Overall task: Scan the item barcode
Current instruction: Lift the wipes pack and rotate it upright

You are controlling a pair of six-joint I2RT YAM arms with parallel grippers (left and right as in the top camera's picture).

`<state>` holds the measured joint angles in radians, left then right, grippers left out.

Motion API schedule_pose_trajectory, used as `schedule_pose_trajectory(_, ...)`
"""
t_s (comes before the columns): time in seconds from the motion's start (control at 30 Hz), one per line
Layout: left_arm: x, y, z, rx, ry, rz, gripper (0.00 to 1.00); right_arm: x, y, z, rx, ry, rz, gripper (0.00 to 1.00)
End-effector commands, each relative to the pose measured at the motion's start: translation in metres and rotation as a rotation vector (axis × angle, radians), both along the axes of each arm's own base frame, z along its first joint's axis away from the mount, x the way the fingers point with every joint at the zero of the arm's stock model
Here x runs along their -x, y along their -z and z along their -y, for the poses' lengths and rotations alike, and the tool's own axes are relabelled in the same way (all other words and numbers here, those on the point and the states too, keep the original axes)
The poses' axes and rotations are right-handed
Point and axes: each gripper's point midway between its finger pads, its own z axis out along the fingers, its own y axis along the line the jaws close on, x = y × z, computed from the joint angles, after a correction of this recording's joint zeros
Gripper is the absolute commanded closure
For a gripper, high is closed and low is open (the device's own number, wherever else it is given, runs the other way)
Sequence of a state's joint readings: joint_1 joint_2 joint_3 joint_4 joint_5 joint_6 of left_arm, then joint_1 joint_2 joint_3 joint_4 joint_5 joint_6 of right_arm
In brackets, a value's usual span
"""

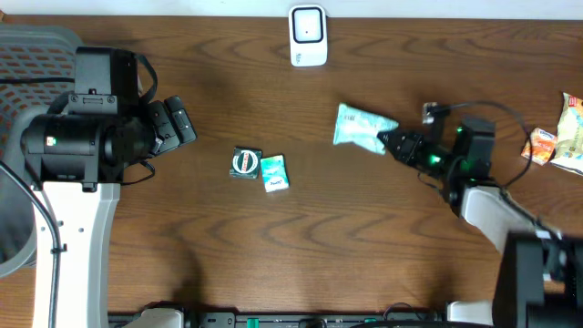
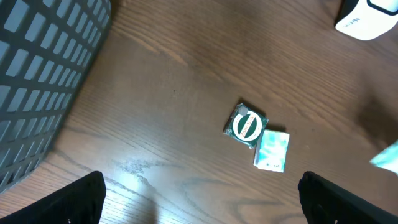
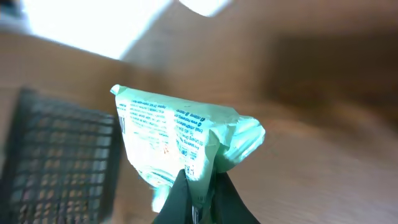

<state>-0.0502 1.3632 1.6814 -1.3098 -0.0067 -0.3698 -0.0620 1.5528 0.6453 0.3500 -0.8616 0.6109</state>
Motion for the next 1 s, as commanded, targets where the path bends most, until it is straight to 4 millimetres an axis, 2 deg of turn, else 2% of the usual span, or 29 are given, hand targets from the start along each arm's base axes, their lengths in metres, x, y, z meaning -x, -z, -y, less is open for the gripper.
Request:
schedule_pose_trajectory(0.0,0.001,-0.002,-0.003,-0.005,-0.019,0.005,0.02,0.009,-0.035,-0.012,-0.053,-0.066,0.073,0.99)
schedule_pose_trajectory(0.17,0.001,-0.002,-0.003,-0.005,-0.019,0.004,0.03,0.013,-0.074,-0.023,-0.135,-0.076,0.122,0.99)
schedule_pose_trajectory(0.33,0.001,-0.002,-0.003,-0.005,-0.019,0.004,0.02,0.014,-0.099,-0.038,-0.229,-0.084,0.121,0.99)
schedule_pose_trajectory(0.67,0.001,-0.002,-0.003,-0.005,-0.019,0.004,0.02,0.025,-0.098,-0.084,-0.258,-0.114,0.066,0.99)
schedule_pose_trajectory(0.83,0.001,-0.002,-0.003,-0.005,-0.020,0.004,0.02,0.021,-0.096,-0.087,-0.246,-0.071,0.063,0.99)
schedule_pose_trajectory(0.97,0.001,-0.002,-0.003,-0.005,-0.019,0.004,0.02,0.018,-0.086,-0.082,-0.194,-0.035,0.058,0.99)
